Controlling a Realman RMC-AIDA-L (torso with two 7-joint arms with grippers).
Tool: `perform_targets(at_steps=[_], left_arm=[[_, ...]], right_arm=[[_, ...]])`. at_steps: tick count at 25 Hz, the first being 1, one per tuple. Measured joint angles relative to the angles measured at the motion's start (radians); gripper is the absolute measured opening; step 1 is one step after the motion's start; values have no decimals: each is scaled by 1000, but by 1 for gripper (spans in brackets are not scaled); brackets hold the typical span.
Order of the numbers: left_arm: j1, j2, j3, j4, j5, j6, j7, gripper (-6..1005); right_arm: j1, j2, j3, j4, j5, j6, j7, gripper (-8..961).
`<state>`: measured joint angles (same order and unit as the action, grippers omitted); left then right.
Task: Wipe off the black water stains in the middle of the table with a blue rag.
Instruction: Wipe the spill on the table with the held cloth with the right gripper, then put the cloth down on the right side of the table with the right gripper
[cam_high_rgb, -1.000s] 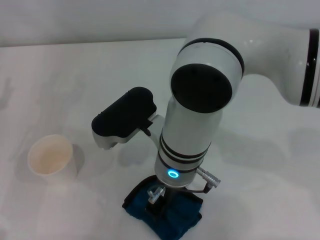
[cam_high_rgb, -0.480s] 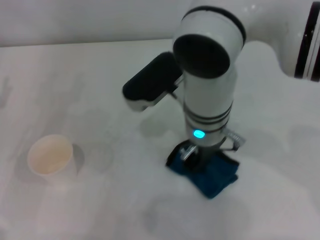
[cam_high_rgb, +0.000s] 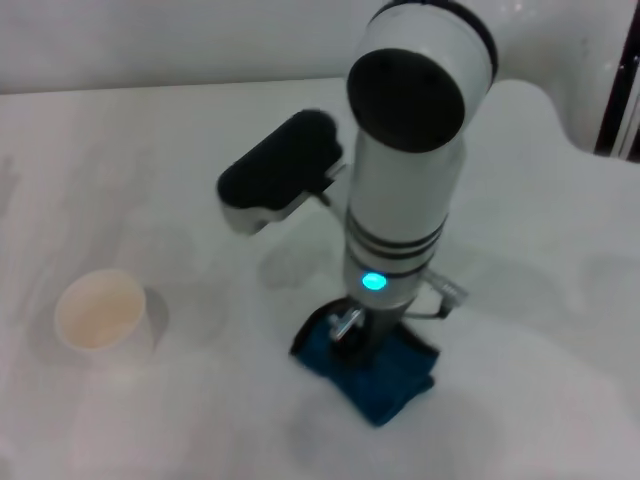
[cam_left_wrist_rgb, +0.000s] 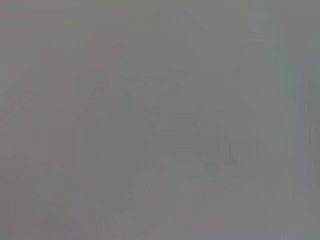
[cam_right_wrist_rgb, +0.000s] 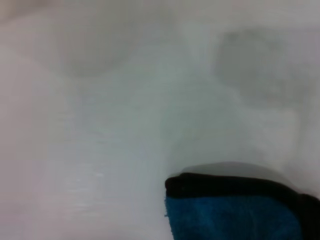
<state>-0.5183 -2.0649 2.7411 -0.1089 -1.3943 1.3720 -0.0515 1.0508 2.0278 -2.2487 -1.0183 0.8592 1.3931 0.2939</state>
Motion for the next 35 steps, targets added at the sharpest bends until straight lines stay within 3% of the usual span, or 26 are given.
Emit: perform_targets(at_steps=[7,15,27,35], left_arm=[[7,-3,2,7,0,9,8,878],[20,-5,0,9,0,31,9,878],[29,-1,1,11,-3,26,4,878],[29,0,6,11,-14,24,3,879]], right_arm=[[30,0,-91,-16,206,-129,-49,65],[10,0,-79,-13,130,-108,-20,64],[-195,-8,298,-157,-257,193,-88,65],[-286,-13,517,-139,-448,253,-205,64]])
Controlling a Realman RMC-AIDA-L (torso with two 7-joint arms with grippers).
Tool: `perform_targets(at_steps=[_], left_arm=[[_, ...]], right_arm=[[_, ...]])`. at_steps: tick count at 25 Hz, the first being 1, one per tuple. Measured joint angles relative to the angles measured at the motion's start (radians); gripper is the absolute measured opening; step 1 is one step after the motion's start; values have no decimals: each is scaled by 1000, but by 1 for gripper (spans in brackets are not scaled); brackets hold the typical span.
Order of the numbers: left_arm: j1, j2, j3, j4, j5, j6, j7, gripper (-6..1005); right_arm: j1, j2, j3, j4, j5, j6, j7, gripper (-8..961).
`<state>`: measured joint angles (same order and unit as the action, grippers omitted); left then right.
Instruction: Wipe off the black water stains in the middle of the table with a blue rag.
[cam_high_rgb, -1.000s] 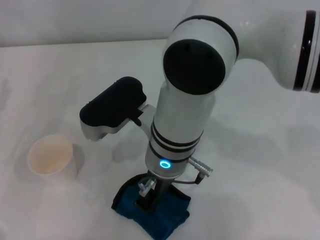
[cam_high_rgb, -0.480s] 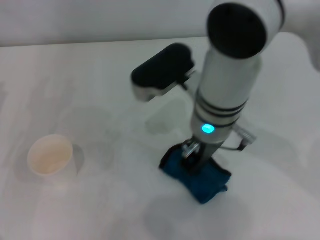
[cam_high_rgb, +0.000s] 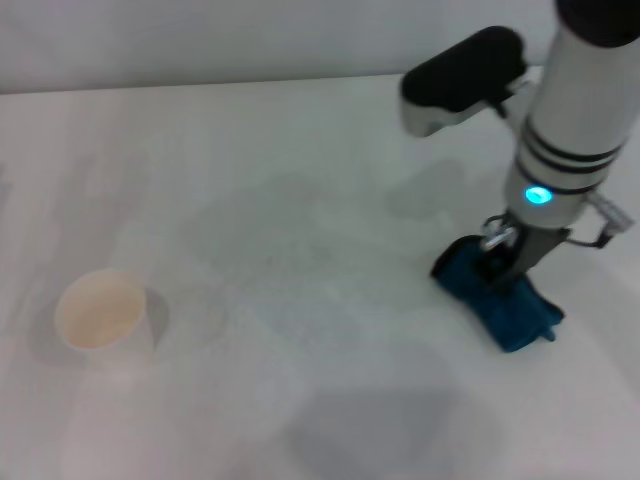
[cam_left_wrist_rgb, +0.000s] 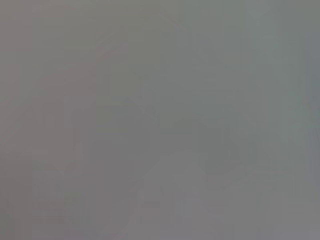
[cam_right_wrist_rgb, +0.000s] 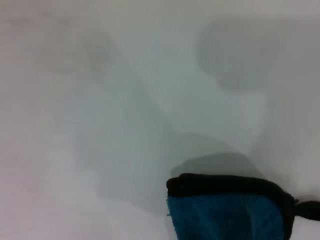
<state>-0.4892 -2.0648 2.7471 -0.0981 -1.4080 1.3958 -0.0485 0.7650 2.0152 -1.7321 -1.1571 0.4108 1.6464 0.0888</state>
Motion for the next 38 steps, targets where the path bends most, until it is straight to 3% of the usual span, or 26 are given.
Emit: perform_targets(at_steps=[8,19,29,38], left_arm=[[-2,0,-5,-1,0,-2,0,879],[-19,-2,-6,0,0,-11,5,878],[-23,-2,-3,-3,0,-15,4,879],[-32,0,-6,-4,0,-38,4,879]], right_arm=[[-81,-6,212,2,-140,15,-103,65],[-101,-8,328,5,-182,9,-162,98],[-76,-5,337,72,-180,2,-203,135],[-77,-7,406,45,-177,-12,-246,320]])
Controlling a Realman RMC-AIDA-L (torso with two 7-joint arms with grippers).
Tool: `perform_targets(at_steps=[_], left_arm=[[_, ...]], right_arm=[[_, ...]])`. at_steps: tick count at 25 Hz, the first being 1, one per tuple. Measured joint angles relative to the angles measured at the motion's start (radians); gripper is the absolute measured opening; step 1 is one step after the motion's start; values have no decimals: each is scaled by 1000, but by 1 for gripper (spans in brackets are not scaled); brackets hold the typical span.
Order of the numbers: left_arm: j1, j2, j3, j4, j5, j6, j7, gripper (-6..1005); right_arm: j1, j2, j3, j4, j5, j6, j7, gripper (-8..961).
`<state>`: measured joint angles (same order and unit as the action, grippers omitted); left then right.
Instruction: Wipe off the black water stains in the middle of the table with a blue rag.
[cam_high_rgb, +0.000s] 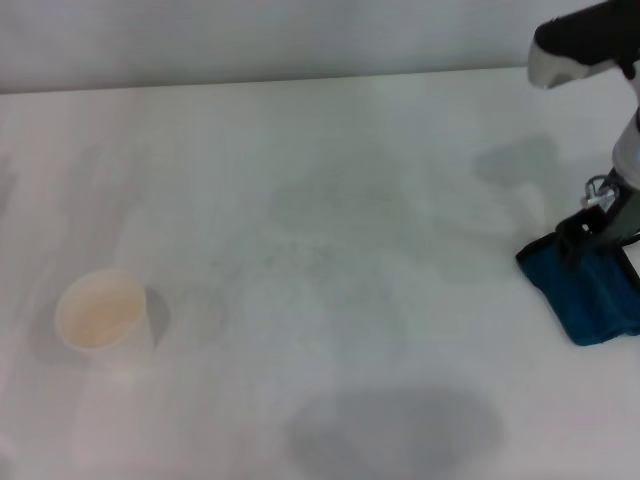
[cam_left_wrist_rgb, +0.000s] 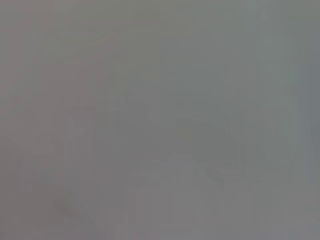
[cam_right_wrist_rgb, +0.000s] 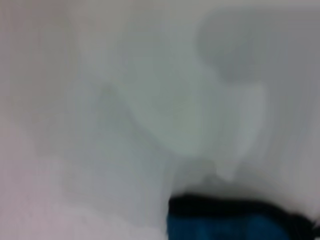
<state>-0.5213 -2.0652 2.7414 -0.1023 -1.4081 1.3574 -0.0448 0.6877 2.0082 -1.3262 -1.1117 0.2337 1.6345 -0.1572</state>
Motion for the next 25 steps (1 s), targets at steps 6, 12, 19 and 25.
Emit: perform_targets(at_steps=[6,12,19,25], left_arm=[[0,-3,0,3,0,0,-1,878],[7,-7,0,5,-10,0,-4,878],[4,-9,0,8,-32,3,-5,878],[-1,-9,0,41,-122,8,0,879]], right_arm=[[-28,3,215,-25,60,-130,-153,397],[-75,-2,415,-9,255,-307,-436,417],[-189,-2,568,31,568,-547,-781,433],[-264,-23,791,276,1106,-602,-1301,447]])
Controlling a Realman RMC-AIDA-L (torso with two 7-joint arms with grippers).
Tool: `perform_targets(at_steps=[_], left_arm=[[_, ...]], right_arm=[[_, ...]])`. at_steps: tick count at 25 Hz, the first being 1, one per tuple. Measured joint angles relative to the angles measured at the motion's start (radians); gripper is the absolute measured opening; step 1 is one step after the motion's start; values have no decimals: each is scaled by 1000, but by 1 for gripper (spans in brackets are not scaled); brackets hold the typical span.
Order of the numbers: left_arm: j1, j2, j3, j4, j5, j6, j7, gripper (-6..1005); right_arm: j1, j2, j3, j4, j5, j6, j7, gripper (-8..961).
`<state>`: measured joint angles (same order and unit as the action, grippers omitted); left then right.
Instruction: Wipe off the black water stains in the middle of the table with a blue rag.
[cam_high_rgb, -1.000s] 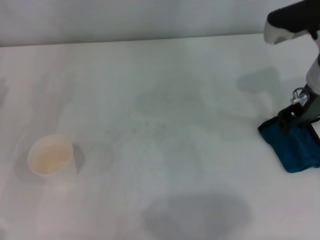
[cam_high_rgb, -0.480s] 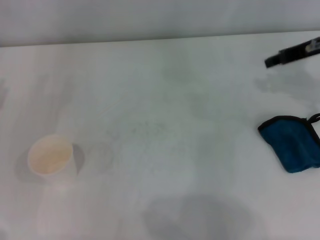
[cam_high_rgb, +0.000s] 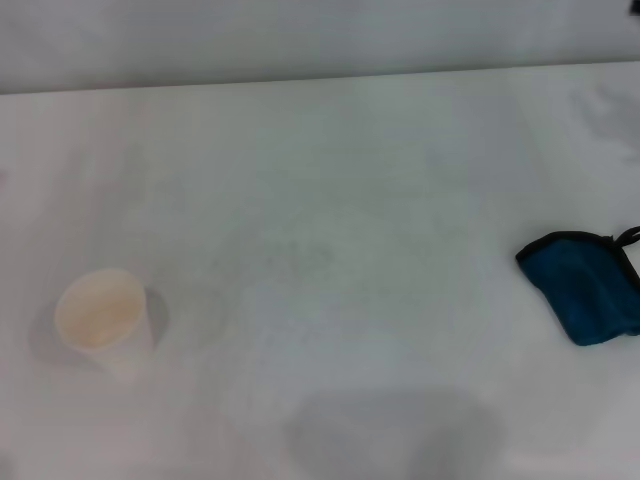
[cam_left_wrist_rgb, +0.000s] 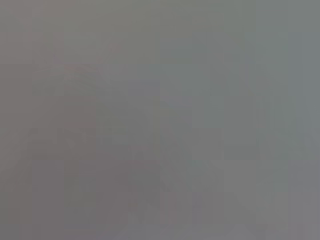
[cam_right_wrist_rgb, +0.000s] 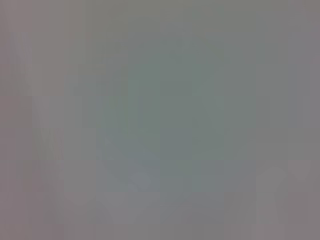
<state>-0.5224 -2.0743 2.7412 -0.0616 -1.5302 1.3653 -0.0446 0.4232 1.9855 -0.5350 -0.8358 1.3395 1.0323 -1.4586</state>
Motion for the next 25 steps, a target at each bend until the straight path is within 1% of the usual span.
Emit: perform_targets(at_steps=[2,3,4,5,6,7,8,9,10,11,13,16,18,25], left_arm=[[2,0,0,26,-56,0,0,879],[3,0,0,36,-75,0,-1,879],[5,0,0,50,-104,0,-2,879],[7,0,0,63,-126,1,-3,879],[7,0,0,63,-126,1,-3,879],[9,-2,0,78,-156,1,-3,879],[12,-3,0,90,-174,1,-2,878],[14,-4,0,95,-182,1,-1,878],[17,-4,0,105,-191,1,0,878],[22,-5,0,115,-198,1,2,878],[31,-6,0,123,-202,2,2,878],[53,-10,0,131,-203,3,2,878],[68,-10,0,144,-205,4,1,879],[93,-5,5,149,-197,-31,3,879]], right_arm=[[-12,-16,64,132,190,22,-176,452],[-16,-27,85,185,258,37,-262,454],[-19,-35,97,225,304,49,-330,456],[-27,-44,106,280,370,67,-461,458],[-27,-44,106,280,370,67,-461,461],[-32,-41,107,295,397,71,-532,463],[-36,-34,107,300,417,72,-579,465],[-44,-10,109,306,457,72,-688,468],[-44,-10,109,306,457,72,-688,470],[-46,4,109,320,490,70,-766,472],[-44,16,110,366,550,70,-878,477],[-19,21,110,510,690,71,-1087,483],[-11,23,110,566,736,73,-1165,488],[-10,30,114,662,767,106,-1264,824]])
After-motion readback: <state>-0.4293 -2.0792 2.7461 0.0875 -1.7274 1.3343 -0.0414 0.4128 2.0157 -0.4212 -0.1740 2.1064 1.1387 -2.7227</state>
